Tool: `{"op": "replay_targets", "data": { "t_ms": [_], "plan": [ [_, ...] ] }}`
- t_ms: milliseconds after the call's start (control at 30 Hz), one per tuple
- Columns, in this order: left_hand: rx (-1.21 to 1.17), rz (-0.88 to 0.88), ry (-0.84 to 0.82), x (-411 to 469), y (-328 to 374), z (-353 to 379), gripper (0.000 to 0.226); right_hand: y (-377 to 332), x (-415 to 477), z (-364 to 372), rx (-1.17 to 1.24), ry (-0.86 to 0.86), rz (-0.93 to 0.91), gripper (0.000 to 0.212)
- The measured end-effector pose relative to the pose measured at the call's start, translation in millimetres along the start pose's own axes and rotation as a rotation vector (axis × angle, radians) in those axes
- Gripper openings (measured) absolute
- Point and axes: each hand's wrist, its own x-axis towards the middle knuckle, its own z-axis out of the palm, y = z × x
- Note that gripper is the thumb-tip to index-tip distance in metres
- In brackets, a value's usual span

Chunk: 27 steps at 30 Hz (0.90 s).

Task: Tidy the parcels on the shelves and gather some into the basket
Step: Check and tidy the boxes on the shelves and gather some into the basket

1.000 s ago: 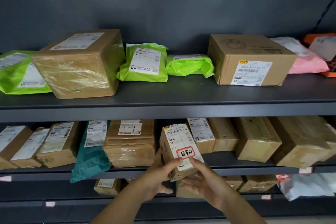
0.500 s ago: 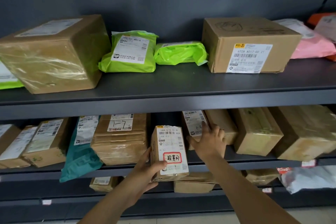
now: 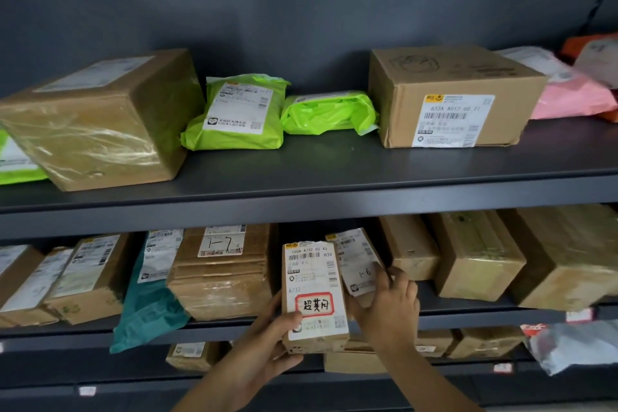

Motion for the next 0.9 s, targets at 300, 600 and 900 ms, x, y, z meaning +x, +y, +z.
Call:
{"op": "replay_targets", "data": {
  "t_ms": [300,600,900],
  "plan": [
    [0.245,0.257,0.049,-12,19,21,0.085,15,-2,-23,0.032,-0.126,0.027,0.078],
    [0.164,0.268,0.221,-17,19,-10,0.081,-20,3,-3,0.185,-0.299,-0.076,0.085],
    [0.104,0.239,0.193,-16,16,-8,0.094,21,49,-35,-0.181,-0.134,-0.021,0.071]
  ]
}}
